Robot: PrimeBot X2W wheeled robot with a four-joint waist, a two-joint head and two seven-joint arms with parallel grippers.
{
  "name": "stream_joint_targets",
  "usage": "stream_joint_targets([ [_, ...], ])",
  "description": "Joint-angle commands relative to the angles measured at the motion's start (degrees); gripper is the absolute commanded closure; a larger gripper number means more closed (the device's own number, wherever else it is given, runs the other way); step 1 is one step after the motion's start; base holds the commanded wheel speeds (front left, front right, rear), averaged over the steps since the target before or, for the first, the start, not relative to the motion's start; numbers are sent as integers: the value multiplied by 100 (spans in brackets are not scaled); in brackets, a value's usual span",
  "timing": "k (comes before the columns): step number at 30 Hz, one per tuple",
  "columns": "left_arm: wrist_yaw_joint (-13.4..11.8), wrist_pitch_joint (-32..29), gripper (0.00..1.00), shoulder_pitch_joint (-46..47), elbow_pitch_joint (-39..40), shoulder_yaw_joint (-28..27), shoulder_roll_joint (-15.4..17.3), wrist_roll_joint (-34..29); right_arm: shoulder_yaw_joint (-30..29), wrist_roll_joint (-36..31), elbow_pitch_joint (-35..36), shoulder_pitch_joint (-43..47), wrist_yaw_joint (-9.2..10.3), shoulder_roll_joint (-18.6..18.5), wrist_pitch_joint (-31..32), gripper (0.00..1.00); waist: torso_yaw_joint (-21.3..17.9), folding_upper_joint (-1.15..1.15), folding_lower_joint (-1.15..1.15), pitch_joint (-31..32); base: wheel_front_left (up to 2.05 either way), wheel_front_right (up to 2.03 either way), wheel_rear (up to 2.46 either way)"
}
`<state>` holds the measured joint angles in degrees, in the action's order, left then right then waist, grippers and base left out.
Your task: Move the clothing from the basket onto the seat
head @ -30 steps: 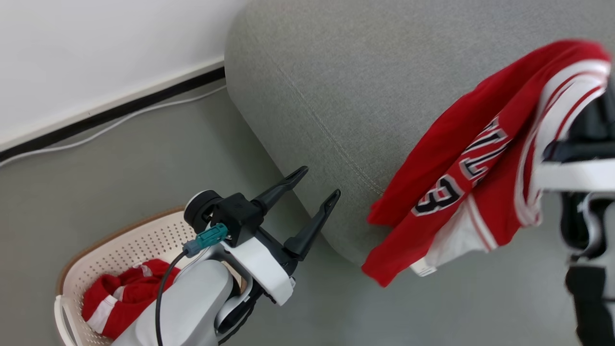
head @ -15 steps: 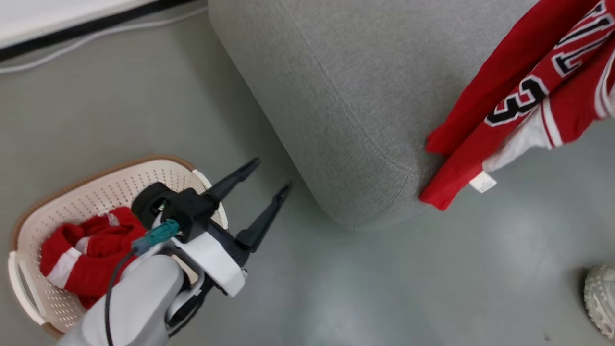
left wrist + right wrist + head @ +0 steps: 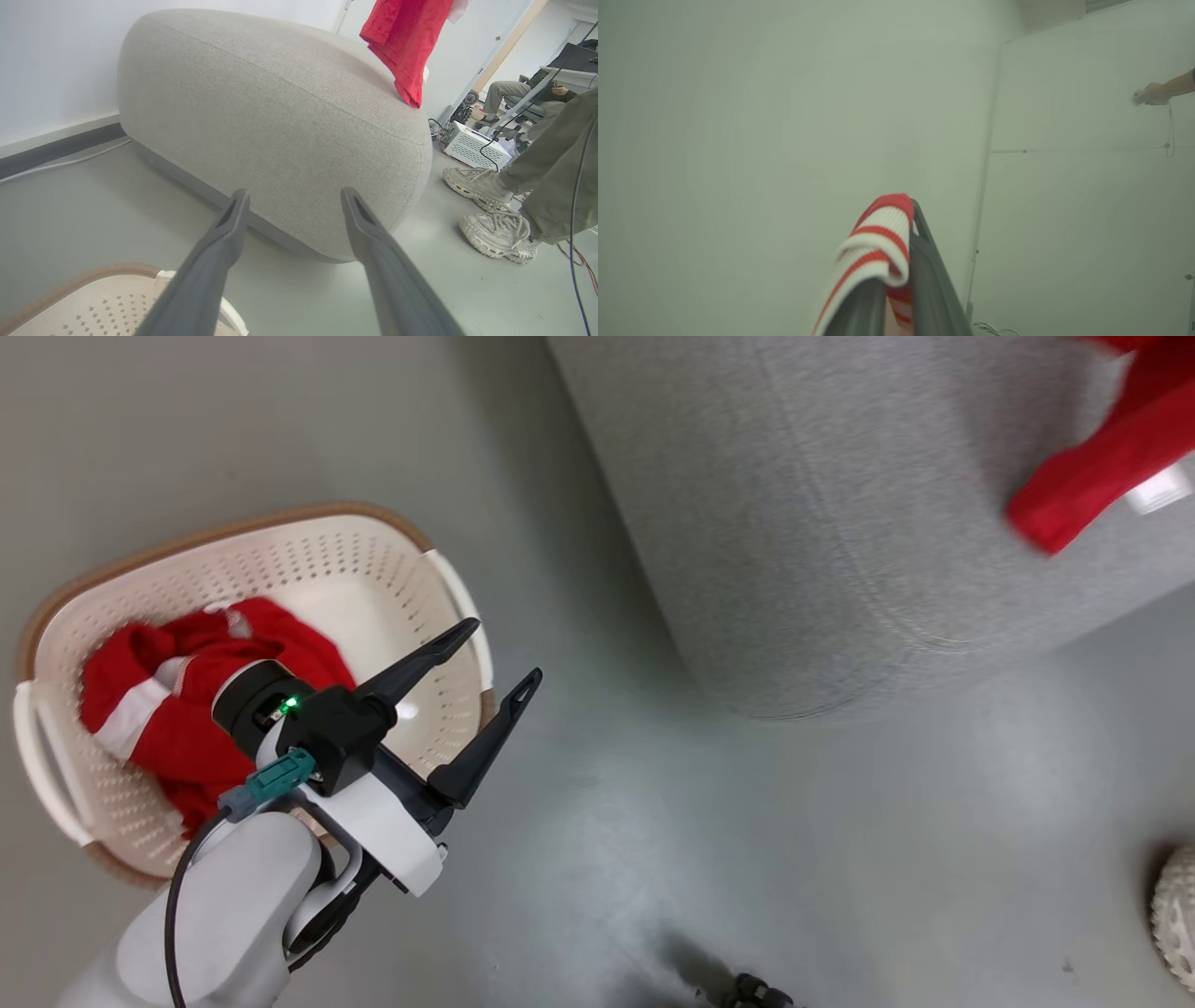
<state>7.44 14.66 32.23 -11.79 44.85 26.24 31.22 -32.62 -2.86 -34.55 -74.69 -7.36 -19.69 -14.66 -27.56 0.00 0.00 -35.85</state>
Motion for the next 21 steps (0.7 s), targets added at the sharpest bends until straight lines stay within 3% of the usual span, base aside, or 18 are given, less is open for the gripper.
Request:
stream_joint_targets([
  [1, 5, 34, 0, 150, 125, -123, 88, -33, -242, -246, 224, -348, -13, -174, -34, 100, 345, 0, 0, -282, 0, 0, 0],
  [11, 5, 34, 0, 126, 75, -6, 48, -27, -776, -762, 1025, -1041, -13, 117, -34, 100, 863, 0, 0, -580, 0, 0, 0],
  [16, 5, 34, 0, 140, 46, 4, -10, -26, -1041, -978, 1136, -844, -13, 559, -34, 100, 1053, 0, 0, -745, 0, 0, 0],
  [21, 5, 34, 0, 105, 12, -15, -2, -39, -1195, -1122, 704, -675, -13, 1085, 59, 100, 1155, 0, 0, -863, 0, 0, 0],
])
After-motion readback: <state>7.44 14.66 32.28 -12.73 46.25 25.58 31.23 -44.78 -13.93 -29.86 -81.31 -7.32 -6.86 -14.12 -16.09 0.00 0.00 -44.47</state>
